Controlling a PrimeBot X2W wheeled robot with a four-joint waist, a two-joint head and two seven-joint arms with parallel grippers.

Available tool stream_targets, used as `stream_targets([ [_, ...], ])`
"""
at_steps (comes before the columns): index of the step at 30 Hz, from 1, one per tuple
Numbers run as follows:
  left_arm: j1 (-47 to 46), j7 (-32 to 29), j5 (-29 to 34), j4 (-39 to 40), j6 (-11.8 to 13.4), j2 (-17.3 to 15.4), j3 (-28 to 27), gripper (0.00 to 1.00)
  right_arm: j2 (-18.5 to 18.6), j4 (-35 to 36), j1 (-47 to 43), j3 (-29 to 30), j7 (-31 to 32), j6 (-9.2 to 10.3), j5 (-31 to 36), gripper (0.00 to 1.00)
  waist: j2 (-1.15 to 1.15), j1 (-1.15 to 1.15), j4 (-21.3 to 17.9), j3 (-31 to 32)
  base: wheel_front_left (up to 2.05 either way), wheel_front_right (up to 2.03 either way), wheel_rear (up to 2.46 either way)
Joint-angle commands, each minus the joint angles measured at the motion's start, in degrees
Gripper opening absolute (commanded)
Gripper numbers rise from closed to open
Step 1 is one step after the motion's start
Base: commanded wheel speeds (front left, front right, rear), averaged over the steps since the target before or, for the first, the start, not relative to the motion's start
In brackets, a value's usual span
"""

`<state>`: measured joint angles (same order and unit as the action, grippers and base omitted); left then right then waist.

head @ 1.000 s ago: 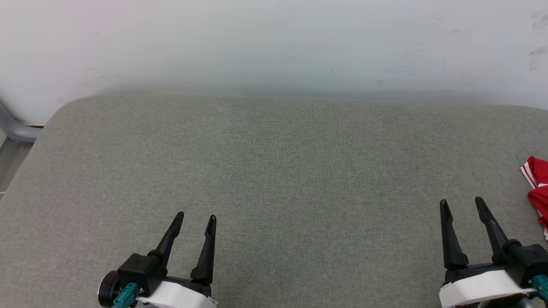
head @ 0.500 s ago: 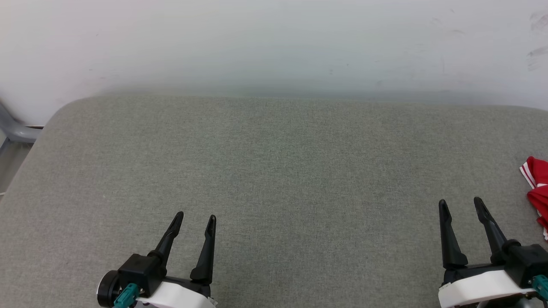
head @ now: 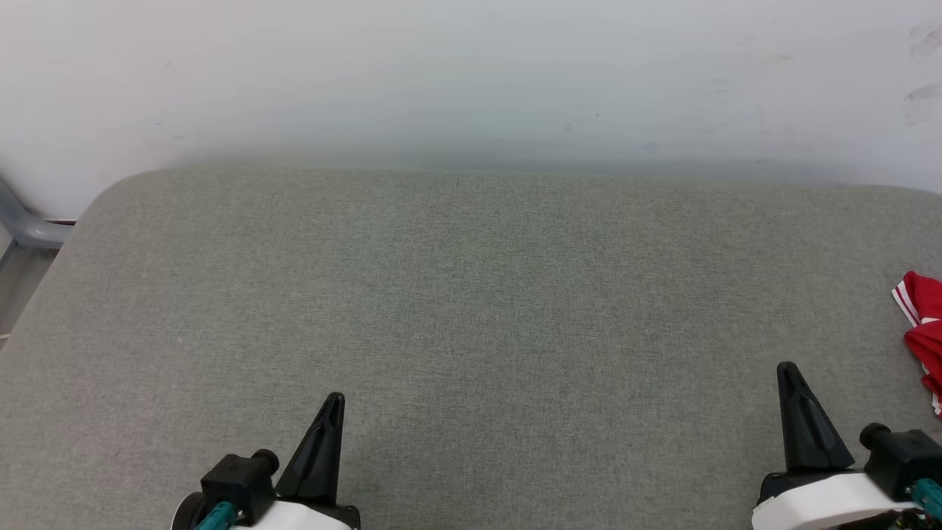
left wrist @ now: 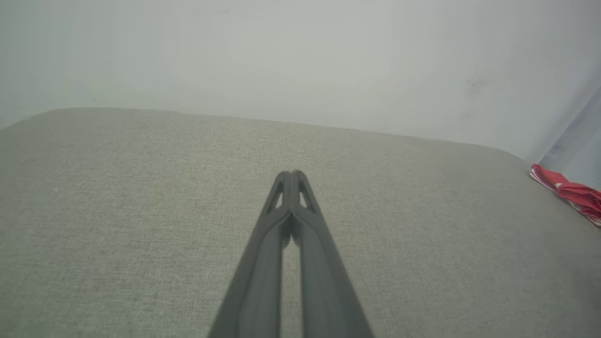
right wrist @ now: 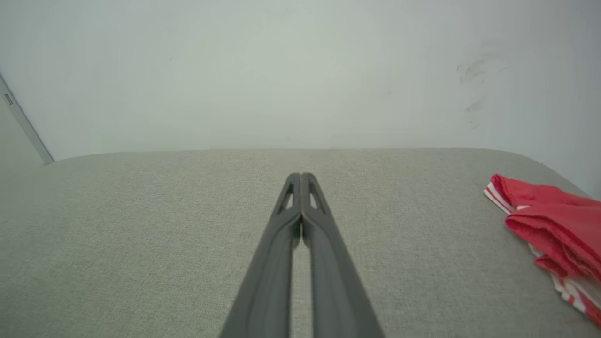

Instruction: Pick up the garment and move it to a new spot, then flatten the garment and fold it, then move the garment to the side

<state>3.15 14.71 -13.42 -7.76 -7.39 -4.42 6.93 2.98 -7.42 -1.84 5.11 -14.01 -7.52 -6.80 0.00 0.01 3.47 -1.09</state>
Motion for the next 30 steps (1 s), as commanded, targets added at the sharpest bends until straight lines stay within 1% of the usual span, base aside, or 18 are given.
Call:
stream_targets([
  [1, -0.9, -0.3, -2.5, 1.0, 0.1, -0.1, -0.3, 0.0, 0.0, 0.5, 1.1, 0.3, 0.6, 0.0, -2.6, 0.0, 0.0, 0.0, 0.0, 0.0, 0.0, 0.0, 0.0],
  [15, -2.8, -3.5, -17.9, -0.7, 0.0, -0.7, -1.7, 0.0, 0.0, -0.5, 2.2, 0.3, 4.1, 0.01, -18.3, 0.0, 0.0, 0.0, -0.4, 0.1, 0.0, 0.0, 0.0],
  [16, -3.0, -3.8, -19.9, -0.9, 0.0, -0.8, -1.9, 0.0, 0.0, -0.6, 2.4, 0.3, 4.6, 0.01, -20.3, 0.0, 0.0, 0.0, -0.5, 0.1, 0.0, 0.0, 0.0],
  [30, -4.4, -6.5, -32.4, -2.0, 0.0, -1.1, -3.2, 0.0, 0.0, -1.8, 3.7, 0.5, 7.7, 0.02, -33.3, 0.0, 0.0, 0.0, -0.9, 0.2, 0.0, 0.0, 0.0],
])
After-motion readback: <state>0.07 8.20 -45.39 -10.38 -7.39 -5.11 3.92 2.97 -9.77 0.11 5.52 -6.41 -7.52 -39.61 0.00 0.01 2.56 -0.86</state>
